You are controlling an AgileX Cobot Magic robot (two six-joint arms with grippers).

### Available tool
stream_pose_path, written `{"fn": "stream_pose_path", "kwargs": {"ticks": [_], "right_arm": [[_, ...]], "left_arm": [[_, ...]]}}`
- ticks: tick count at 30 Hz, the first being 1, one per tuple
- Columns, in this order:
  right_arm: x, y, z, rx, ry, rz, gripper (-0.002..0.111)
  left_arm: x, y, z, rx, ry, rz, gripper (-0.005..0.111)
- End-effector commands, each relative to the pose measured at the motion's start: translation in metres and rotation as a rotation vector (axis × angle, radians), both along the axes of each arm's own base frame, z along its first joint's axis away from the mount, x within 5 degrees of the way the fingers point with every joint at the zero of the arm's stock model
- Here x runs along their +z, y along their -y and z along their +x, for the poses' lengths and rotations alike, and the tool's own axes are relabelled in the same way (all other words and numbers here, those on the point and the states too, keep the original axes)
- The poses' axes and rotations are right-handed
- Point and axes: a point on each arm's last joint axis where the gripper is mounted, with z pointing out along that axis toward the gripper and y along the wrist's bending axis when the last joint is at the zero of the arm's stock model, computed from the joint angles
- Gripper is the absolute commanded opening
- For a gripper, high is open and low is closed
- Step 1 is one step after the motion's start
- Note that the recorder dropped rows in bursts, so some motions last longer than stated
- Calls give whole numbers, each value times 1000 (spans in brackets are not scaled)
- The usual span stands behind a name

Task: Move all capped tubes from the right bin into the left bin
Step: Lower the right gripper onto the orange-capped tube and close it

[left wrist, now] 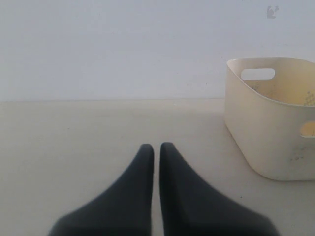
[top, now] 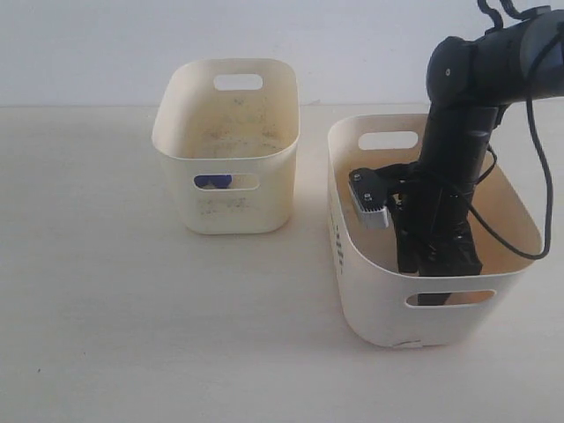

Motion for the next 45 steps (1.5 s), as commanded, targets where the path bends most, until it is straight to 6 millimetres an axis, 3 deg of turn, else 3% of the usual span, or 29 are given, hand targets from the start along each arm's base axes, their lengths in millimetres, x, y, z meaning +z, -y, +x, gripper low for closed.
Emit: {"fn": "stream_pose_path", "kwargs": {"ticks": [1, 8, 13, 19, 27, 36, 39, 41, 45], "right_arm": [[-2, 1, -1, 9, -13, 3, 65], [-2, 1, -1, 9, -13, 3, 65], [-2, 0, -1, 0, -16, 17, 80], [-4, -1, -3, -14, -32, 23, 79], [-29, 4, -19, -28, -31, 2, 79], [-32, 5, -19, -22, -7, 3, 79], [-32, 5, -18, -24, 3, 4, 69], [-32, 6, -18, -12, 1, -2, 54], [-32, 9, -19, 7, 1, -33, 43]], "left_arm": [[1, 0, 0, -7, 7, -8, 4], [1, 0, 0, -7, 7, -8, 4], [1, 0, 0, -7, 7, -8, 4], [1, 0, 0, -7, 7, -8, 4], [1, 0, 0, -7, 7, -8, 4], [1, 0, 0, -7, 7, -8, 4], [1, 0, 0, -7, 7, -8, 4], [1, 0, 0, -7, 7, -8, 4], [1, 0, 0, -7, 7, -8, 4]]}}
